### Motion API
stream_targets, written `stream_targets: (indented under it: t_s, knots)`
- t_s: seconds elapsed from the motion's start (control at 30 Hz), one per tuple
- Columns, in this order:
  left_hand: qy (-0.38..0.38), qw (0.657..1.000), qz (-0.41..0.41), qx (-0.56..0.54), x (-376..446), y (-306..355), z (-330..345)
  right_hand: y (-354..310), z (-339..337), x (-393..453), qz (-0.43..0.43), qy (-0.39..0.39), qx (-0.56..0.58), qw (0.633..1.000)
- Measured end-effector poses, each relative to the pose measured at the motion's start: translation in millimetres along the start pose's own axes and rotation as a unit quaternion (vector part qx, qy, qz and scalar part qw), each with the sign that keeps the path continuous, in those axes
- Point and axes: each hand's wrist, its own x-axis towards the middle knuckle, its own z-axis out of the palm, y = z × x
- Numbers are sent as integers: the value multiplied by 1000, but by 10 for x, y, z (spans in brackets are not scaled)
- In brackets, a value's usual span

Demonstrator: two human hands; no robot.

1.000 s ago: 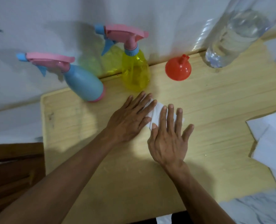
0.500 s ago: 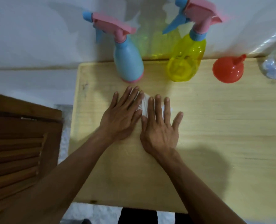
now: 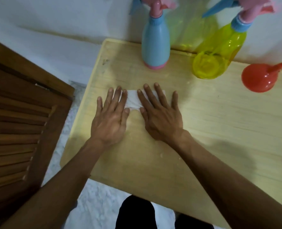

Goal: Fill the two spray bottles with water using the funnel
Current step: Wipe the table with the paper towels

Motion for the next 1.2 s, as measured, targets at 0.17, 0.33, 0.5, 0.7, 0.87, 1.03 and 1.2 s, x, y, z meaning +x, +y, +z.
stream_targets:
  t_s: [0.17,0.33,0.5,0.7,0.87,1.03,1.2]
  knots:
    - [23,997,-77,-15,-302,264,138,239,-62,26,-108,-45,-31,993]
    - [22,989,-142,-16,-564,638,278,473,-158,-43,-188,-68,-37,979]
    - [14,982,-183,-38,-711,1076,377,751,-242,-183,-226,-94,-46,968]
    - [3,976,-209,-54,-828,1616,501,1087,-311,-391,-248,-106,-57,961]
    - [9,978,-203,-50,-928,2030,617,1417,-400,-649,-255,-113,-56,959]
    - [6,983,-178,-54,-974,2387,680,1713,-505,-949,-236,-125,-51,962]
    - [2,990,-125,-60,-1046,2656,731,1964,-571,-1316,-191,-124,-39,973]
